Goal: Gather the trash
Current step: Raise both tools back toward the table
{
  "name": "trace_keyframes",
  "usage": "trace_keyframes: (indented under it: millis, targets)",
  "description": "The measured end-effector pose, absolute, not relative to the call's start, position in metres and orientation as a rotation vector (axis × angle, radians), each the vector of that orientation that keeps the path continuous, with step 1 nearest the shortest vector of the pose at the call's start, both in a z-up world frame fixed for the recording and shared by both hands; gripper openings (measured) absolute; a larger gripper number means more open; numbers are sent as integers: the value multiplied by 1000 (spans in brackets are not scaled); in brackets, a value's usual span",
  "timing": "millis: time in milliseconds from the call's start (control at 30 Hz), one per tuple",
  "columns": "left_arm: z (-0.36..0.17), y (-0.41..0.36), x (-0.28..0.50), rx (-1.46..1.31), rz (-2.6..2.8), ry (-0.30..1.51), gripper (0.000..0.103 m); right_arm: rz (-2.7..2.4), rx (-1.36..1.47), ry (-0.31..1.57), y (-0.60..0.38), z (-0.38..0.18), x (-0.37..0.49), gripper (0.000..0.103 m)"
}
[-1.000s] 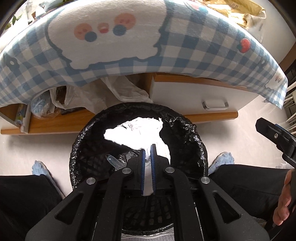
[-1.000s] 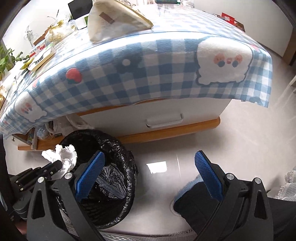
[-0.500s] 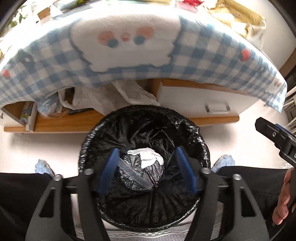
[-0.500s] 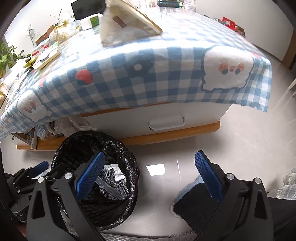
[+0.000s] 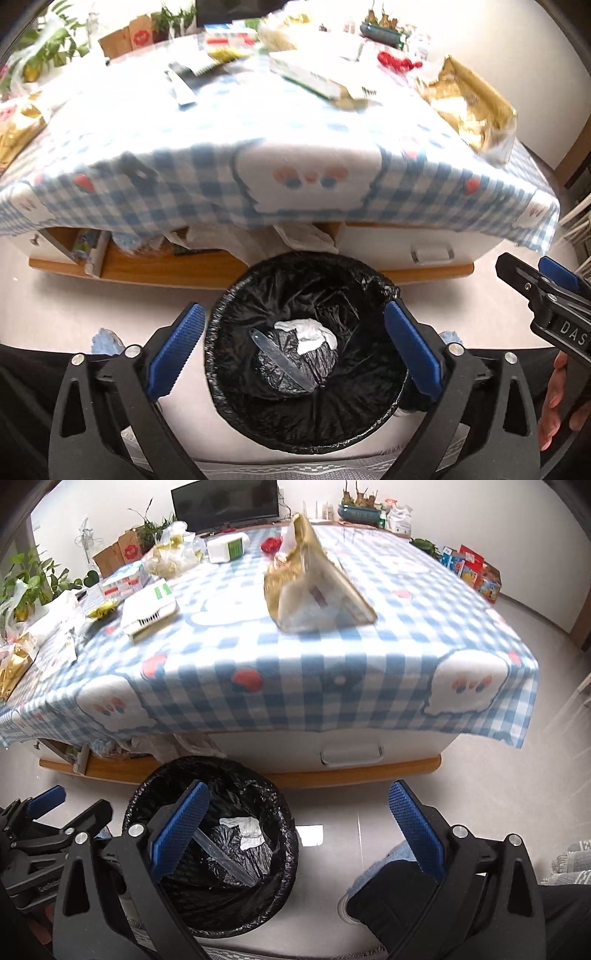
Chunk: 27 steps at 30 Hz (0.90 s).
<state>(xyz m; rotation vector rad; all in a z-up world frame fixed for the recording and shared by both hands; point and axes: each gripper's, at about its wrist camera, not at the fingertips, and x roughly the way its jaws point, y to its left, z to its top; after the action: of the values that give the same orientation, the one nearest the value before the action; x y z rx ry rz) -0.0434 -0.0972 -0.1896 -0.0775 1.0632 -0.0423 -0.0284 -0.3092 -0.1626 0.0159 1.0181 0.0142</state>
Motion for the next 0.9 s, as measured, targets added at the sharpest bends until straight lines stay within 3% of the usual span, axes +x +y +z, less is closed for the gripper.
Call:
trace_keyframes:
  millis: [900]
  targets:
    - [-81,-30,-8,-167,56,952,97,40,-12,877,-300,-74,1,94]
